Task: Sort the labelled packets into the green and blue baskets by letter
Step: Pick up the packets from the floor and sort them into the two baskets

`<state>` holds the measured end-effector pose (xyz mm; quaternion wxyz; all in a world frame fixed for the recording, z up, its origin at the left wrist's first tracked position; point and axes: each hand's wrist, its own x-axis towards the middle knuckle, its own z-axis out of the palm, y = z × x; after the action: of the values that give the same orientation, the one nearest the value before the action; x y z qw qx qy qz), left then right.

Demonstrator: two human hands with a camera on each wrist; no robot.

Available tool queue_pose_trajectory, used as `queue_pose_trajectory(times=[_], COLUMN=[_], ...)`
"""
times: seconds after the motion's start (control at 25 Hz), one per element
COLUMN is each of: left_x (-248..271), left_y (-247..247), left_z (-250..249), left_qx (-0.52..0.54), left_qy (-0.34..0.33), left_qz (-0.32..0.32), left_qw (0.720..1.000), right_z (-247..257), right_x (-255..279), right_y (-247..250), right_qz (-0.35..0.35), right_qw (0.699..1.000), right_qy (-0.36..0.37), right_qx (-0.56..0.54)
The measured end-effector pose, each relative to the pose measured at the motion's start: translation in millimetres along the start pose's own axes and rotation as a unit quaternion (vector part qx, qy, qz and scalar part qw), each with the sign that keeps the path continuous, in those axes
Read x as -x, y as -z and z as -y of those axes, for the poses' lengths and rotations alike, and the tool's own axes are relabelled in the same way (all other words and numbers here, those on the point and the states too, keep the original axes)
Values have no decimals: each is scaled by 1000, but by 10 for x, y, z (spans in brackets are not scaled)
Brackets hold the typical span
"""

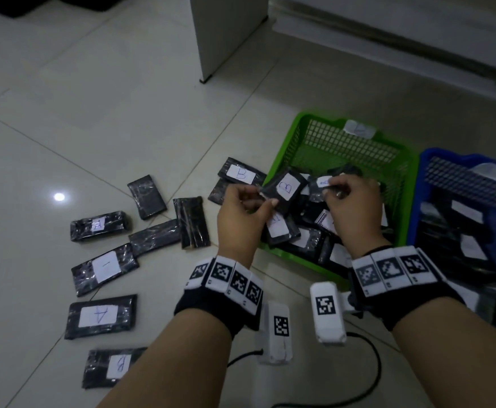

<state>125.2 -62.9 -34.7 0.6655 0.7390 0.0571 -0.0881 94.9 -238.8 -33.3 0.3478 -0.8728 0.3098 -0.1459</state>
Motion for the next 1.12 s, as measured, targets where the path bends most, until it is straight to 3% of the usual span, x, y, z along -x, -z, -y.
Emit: queue_pose_trajectory(times=[0.16, 0.36, 0.48, 0.64, 0.8, 0.96, 1.12], left_x=[-6, 172, 373, 767, 1078, 1071, 930], left_y=[135, 564, 1056, 1982, 2751, 3138, 3213], left_z=[63, 279, 377, 479, 642, 832, 1061], left_qx=[-148, -128, -98, -137, -207, -374, -417], left_qy=[-76, -96, -75, -76, -41, -35, 4], left_qz=[3, -8, -14, -65, -106, -17, 37], left_qw=[986, 987, 992, 986, 972, 927, 908], right_z=[42, 256, 363, 604, 916, 1062, 994], right_x=[161, 684, 1201, 1938, 2406, 2647, 2698], right_y=[-65, -138, -239, -500, -801, -1130, -1390], right_qz=[-6, -53, -29, 118, 322, 438, 483], right_qw=[999, 986, 979, 967, 919, 863, 815], right_qy=[41, 156, 200, 219, 228, 220, 245], right_qx=[35, 6, -18, -54, 12, 119, 206])
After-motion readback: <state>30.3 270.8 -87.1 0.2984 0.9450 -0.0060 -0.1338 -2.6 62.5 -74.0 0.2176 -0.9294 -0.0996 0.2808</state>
